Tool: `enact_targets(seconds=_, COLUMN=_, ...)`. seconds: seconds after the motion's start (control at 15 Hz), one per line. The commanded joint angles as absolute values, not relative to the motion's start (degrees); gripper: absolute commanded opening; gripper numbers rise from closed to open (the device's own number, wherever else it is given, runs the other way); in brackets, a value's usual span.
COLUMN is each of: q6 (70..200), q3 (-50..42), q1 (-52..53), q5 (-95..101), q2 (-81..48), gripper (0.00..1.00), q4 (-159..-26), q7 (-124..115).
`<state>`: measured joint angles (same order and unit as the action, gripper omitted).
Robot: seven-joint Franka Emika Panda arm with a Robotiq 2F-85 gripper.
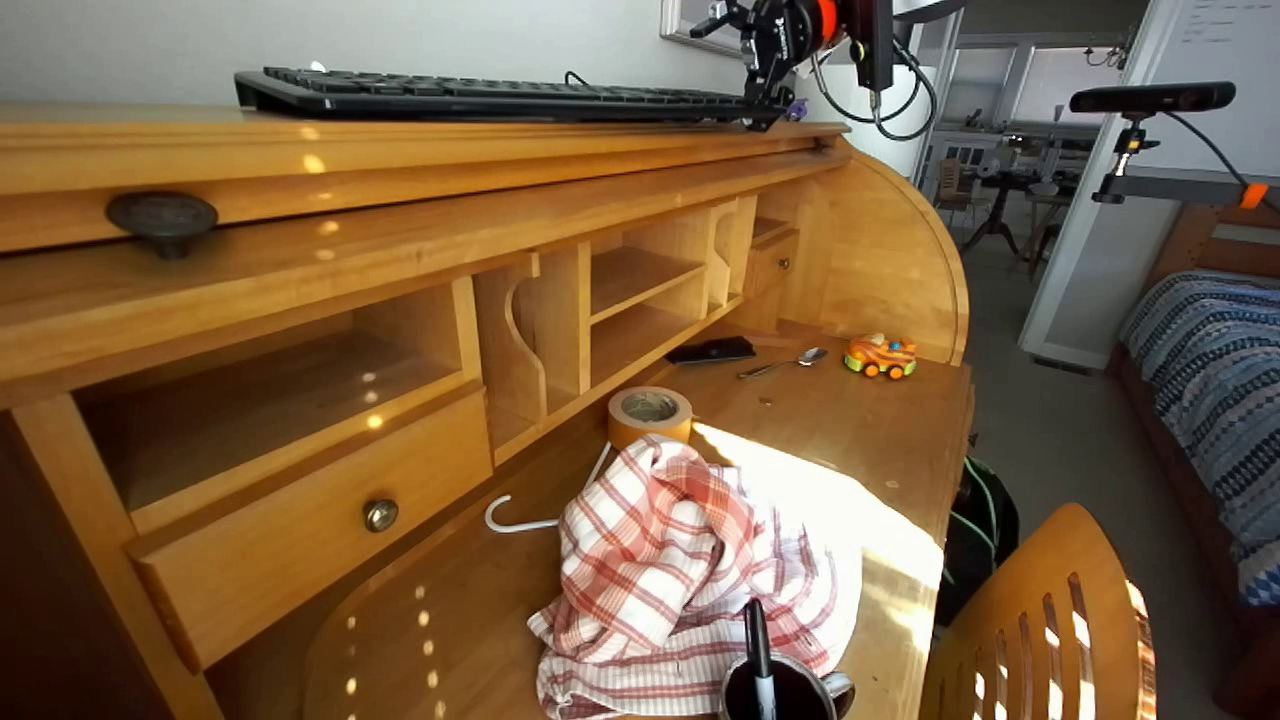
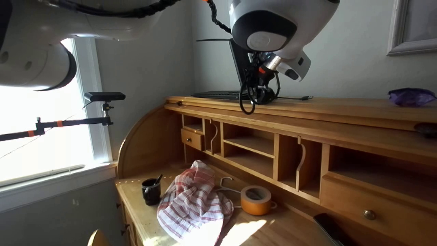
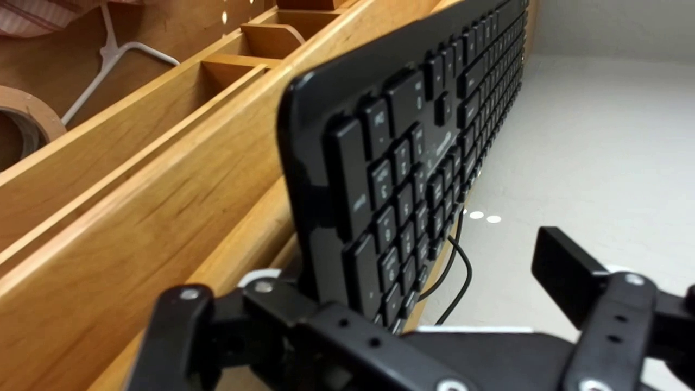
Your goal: Move the keyboard to the bottom
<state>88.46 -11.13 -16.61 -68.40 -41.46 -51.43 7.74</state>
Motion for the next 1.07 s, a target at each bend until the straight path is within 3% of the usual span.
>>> enact_targets(seconds=0.0, q6=86.44, q3=-9.5, q1=-17.69, q5=-70.84, q2=-41.14, gripper=1.0, q4=-53.49, q7=8.73)
enact_targets(seconds=0.53, q6=83.9, q3=-7.24, q1=-19.81, q5=-75.82, q2=-41.98, gripper=1.0, q4=-54.79, q7=8.07)
enact_targets(seconds=0.6, q6=83.9, q3=-7.21, q1=-19.81, q5=-75.99, q2=-41.94, gripper=0.77, q4=-55.01, q7=8.16)
enact_targets(seconds=0.67, q6=84.01, q3=-7.26, q1=-19.73, q5=-75.86, q2=-41.84, gripper=0.74, q4=-55.3, q7=8.2)
enact_targets(seconds=1.0, q6=83.37, q3=-7.6, q1=-19.64, q5=-75.18, q2=-41.63, gripper=0.34, q4=-55.82, q7=8.13)
